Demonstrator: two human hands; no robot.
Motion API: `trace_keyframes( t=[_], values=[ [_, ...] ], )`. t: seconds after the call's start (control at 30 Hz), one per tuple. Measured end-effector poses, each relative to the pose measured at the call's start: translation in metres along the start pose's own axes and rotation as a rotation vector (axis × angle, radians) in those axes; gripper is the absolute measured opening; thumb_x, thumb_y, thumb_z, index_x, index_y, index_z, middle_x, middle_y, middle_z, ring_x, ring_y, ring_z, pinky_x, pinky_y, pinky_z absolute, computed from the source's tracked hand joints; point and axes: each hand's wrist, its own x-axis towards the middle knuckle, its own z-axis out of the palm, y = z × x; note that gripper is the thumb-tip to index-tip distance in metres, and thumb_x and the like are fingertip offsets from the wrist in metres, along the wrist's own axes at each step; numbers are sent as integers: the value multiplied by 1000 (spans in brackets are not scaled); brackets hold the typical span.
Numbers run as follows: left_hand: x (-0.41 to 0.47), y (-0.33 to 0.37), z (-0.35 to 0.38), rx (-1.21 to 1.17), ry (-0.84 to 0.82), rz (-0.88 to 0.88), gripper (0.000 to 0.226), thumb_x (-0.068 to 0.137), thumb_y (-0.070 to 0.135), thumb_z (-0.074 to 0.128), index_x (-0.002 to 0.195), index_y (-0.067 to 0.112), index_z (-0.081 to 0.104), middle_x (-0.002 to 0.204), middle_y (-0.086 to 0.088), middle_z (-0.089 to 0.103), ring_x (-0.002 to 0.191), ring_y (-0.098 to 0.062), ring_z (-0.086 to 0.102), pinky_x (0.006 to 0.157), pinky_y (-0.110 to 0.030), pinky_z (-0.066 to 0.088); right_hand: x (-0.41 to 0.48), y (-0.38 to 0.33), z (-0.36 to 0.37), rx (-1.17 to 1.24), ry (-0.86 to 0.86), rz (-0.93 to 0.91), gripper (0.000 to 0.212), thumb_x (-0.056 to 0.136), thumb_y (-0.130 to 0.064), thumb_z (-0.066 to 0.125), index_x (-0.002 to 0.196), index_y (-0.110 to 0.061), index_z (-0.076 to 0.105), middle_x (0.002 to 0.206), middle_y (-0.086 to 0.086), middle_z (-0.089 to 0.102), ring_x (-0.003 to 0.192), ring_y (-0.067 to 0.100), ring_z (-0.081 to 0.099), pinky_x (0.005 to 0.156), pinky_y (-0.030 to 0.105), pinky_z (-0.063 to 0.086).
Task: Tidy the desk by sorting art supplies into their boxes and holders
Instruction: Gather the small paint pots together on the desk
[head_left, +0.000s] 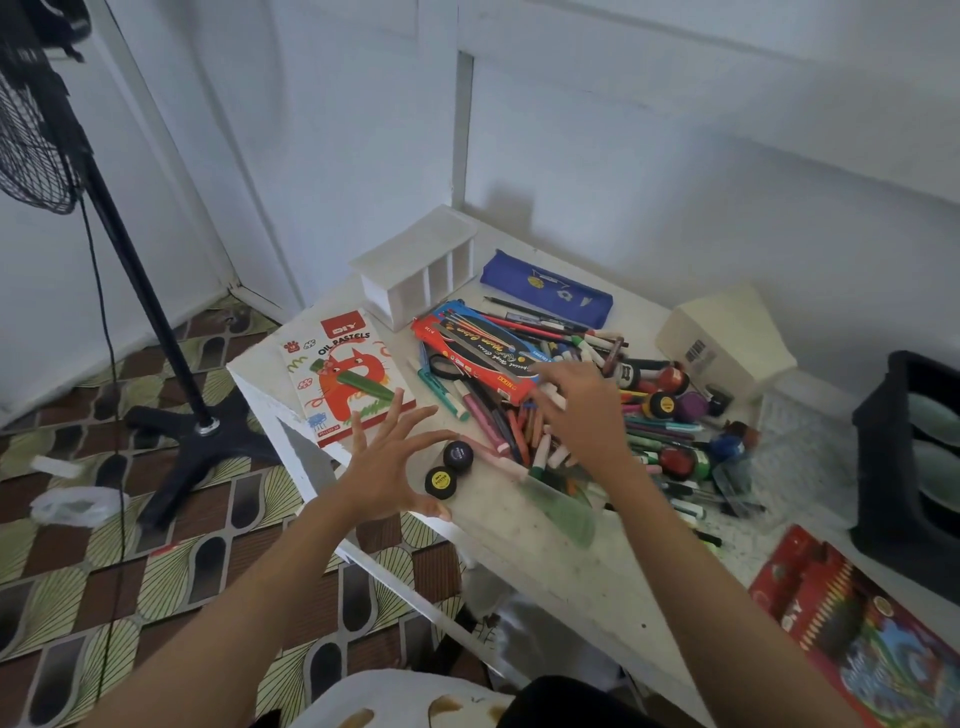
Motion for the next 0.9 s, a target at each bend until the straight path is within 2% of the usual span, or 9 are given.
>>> trace_keyframes(
  t=[0.07, 0.17, 0.27, 0.37, 0.53, 0.7, 0.77, 0.83, 0.9],
  values=[
    [-1, 1, -1, 15, -13, -3, 101, 38, 103, 29, 128, 57, 25, 157, 12, 9, 134, -7, -37, 97, -56, -34, 20, 29, -15, -152, 3, 232, 31, 89, -24, 57, 120, -23, 58, 116, 3, 61, 110, 25, 51, 89, 46, 43],
    [-1, 0, -1, 27, -19, -2, 102, 38, 103, 29, 129, 56, 24, 157, 12, 8, 132, -5, -39, 97, -56, -34, 41, 67, -28, -356, -120, 529, 42, 89, -28, 55, 129, -17, 47, 125, 11, 53, 117, 32, 46, 96, 53, 39],
    [-1, 0, 0, 29, -26, -3, 101, 39, 102, 29, 129, 57, 23, 157, 12, 8, 132, -5, -39, 96, -55, -35, 49, 89, -25, -437, -257, 624, 42, 90, -39, 52, 121, -12, 51, 121, 13, 56, 116, 34, 47, 97, 54, 38],
    [0, -1, 0, 27, -35, -2, 104, 39, 102, 29, 132, 55, 25, 157, 12, 8, 133, -5, -38, 95, -54, -36, 52, 88, -23, -444, -281, 675, 45, 91, -51, 48, 104, -10, 60, 107, 12, 62, 108, 33, 53, 101, 55, 33],
    [0, 0, 0, 22, -36, 13, 108, 38, 102, 30, 134, 53, 28, 157, 12, 9, 132, -4, -39, 89, -45, -42, 48, 74, -23, -491, -230, 698, 49, 81, -57, 62, 101, -13, 61, 108, 11, 63, 115, 33, 49, 104, 56, 29],
    [0, -1, -1, 13, -22, 40, 113, 37, 102, 31, 137, 48, 34, 157, 11, 11, 133, -5, -39, 85, -40, -45, 32, 72, -15, -331, 19, 629, 45, 73, -53, 71, 101, -20, 61, 105, 7, 65, 111, 29, 51, 99, 52, 29],
    [1, -2, -1, 16, -4, 53, 115, 37, 102, 31, 137, 45, 37, 157, 10, 13, 134, -6, -37, 87, -43, -43, 24, 64, -15, -230, 107, 590, 45, 71, -52, 73, 100, -21, 60, 103, 4, 64, 108, 27, 52, 96, 49, 33],
    [2, -3, -1, 42, 12, 74, 115, 38, 102, 30, 137, 44, 38, 157, 10, 14, 135, -7, -36, 90, -46, -41, 11, 46, -19, -37, 160, 518, 40, 71, -44, 77, 96, -19, 59, 96, 3, 64, 100, 24, 55, 87, 43, 44],
    [4, -4, -1, 48, 30, 95, 115, 38, 101, 31, 136, 43, 41, 156, 10, 16, 136, -8, -33, 92, -46, -40, -6, 23, -23, 223, 145, 451, 37, 70, -34, 80, 92, -16, 58, 87, -1, 63, 82, 15, 59, 71, 27, 50]
  ],
)
